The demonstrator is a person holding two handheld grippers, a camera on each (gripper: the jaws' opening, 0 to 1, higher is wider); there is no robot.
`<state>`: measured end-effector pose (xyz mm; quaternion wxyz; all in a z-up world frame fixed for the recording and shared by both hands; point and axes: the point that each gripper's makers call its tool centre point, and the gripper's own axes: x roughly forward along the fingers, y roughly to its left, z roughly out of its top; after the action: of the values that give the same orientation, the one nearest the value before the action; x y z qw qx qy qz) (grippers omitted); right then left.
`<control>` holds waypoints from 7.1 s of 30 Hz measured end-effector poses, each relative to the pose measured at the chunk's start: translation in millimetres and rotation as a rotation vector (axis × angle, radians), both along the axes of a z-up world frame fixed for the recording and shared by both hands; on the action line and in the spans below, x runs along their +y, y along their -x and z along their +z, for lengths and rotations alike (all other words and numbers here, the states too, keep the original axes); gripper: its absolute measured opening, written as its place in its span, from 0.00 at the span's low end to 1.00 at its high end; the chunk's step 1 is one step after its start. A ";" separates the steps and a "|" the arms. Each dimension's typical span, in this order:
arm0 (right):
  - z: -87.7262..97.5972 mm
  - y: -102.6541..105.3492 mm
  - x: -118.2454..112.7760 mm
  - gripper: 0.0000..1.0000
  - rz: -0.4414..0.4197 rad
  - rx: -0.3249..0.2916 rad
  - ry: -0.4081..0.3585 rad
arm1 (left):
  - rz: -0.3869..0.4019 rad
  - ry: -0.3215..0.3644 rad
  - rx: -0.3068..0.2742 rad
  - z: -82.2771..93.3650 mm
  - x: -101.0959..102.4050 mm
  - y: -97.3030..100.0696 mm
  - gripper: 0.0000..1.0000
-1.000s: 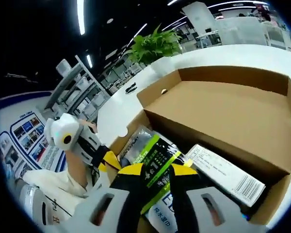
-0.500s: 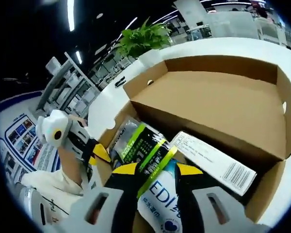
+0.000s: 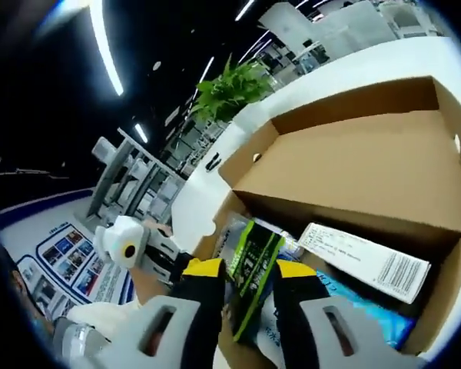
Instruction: Operate the shoe box by opening the lid, removing the specified soft item, and placing it in the target area until the item is outside and the box remains undamaged.
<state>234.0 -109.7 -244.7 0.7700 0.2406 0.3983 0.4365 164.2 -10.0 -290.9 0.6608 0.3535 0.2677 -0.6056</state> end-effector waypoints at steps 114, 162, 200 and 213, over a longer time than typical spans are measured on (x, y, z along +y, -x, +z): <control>28.6 22.5 -30.2 0.00 0.004 -0.030 -0.184 | -0.009 -0.144 0.028 -8.1 3.0 0.9 0.03; 69.8 18.2 -98.8 0.00 -0.084 0.013 -0.362 | 0.005 -0.129 0.007 -7.5 4.1 0.7 0.04; 95.2 53.9 -173.3 0.00 -0.138 -0.042 -0.483 | 0.005 -0.139 0.023 -8.0 3.0 1.8 0.03; 92.6 54.3 -205.5 0.00 -0.188 -0.058 -0.455 | 0.002 -0.141 0.037 -8.0 3.2 2.2 0.03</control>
<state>179.7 -315.2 -152.1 0.7443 0.4313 0.2432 0.4481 162.0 -6.8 -298.9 0.6299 0.3876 0.3224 -0.5908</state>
